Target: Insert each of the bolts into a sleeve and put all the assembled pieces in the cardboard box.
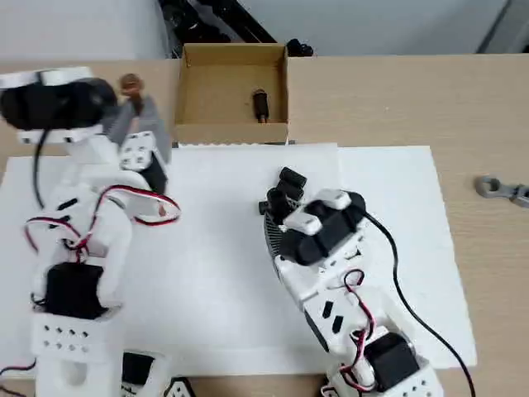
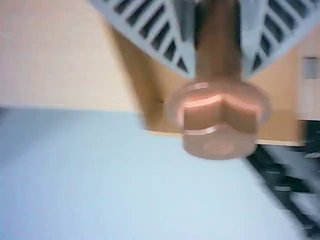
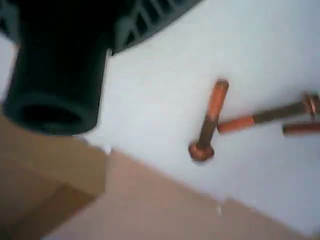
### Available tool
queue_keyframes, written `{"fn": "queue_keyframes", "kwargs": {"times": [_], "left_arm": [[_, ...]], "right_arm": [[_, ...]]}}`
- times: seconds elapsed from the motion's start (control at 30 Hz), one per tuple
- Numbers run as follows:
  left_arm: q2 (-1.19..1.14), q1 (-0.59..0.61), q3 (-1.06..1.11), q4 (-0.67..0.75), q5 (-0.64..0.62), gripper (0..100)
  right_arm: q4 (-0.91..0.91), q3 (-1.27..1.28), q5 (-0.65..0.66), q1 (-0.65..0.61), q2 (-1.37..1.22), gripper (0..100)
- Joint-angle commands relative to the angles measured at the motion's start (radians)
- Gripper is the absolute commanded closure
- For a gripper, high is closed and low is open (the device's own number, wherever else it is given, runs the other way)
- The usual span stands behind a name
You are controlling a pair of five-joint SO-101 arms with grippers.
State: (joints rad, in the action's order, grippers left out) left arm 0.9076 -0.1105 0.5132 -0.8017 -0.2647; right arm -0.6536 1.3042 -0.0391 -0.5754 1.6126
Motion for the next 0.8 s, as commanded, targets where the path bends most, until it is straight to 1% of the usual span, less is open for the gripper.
{"fn": "queue_keyframes", "kwargs": {"times": [0.0, 0.1, 0.2, 0.27, 0.33, 0.47, 0.6, 0.77], "left_arm": [[0.011, -0.104, -0.053, 0.034, 0.003, 99], [0.008, -0.186, -0.093, 0.035, 0.005, 99], [-0.014, -0.259, -0.101, 0.035, 0.014, 99], [-0.041, -0.288, -0.102, 0.034, 0.041, 99], [-0.064, -0.318, -0.104, 0.035, 0.06, 99], [-0.087, -0.385, -0.105, 0.048, 0.061, 99], [-0.092, -0.411, -0.104, 0.074, 0.058, 99], [-0.084, -0.411, -0.12, 0.072, 0.055, 99]], "right_arm": [[0.143, 0.04, -0.038, -0.002, 0.035, 98.8], [0.243, 0.083, -0.038, -0.002, 0.035, 98.8], [0.305, 0.104, -0.038, -0.004, 0.035, 98.8], [0.328, 0.115, -0.041, -0.007, 0.039, 98.8], [0.329, 0.121, -0.077, -0.007, 0.044, 98.8], [0.326, 0.133, -0.104, -0.007, 0.044, 98.8], [0.326, 0.157, -0.104, -0.008, 0.044, 98.9], [0.326, 0.178, -0.104, -0.008, 0.044, 99.5]]}}
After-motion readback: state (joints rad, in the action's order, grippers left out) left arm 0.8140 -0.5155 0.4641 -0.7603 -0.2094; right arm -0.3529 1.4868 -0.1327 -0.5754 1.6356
